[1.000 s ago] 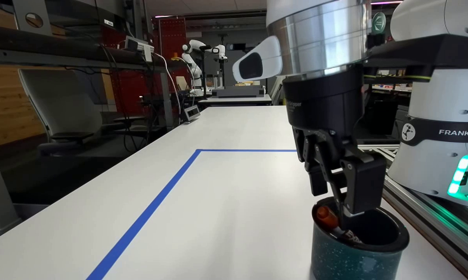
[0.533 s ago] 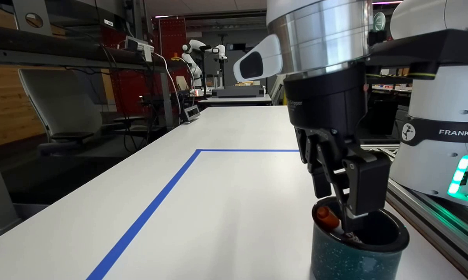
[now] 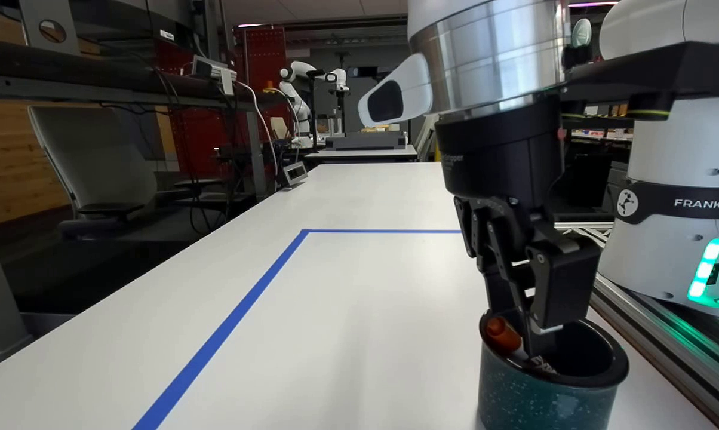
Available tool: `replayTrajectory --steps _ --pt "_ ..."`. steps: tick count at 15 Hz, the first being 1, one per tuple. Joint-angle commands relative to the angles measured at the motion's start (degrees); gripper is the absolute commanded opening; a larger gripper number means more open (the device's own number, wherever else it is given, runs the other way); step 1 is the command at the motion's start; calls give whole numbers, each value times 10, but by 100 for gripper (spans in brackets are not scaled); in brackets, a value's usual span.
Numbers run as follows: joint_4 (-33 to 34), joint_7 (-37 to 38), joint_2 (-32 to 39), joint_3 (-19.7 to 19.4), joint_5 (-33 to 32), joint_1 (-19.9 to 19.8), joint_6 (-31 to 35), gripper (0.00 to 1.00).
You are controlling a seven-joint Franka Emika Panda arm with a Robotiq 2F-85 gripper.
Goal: Remove the marker from the mug cup
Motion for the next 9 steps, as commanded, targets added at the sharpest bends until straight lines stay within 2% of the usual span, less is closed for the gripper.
replayTrajectory --steps 1,2,5,6,8,9 --pt "0 -22 -1 -6 19 3 5 65" --pt "0 -24 1 -7 19 3 5 62" --pt "0 -31 9 -9 21 2 7 59" --pt "0 -32 11 -10 22 2 9 54" --pt "0 -33 14 -11 21 2 11 52" --pt "0 -35 17 -11 22 2 13 54"
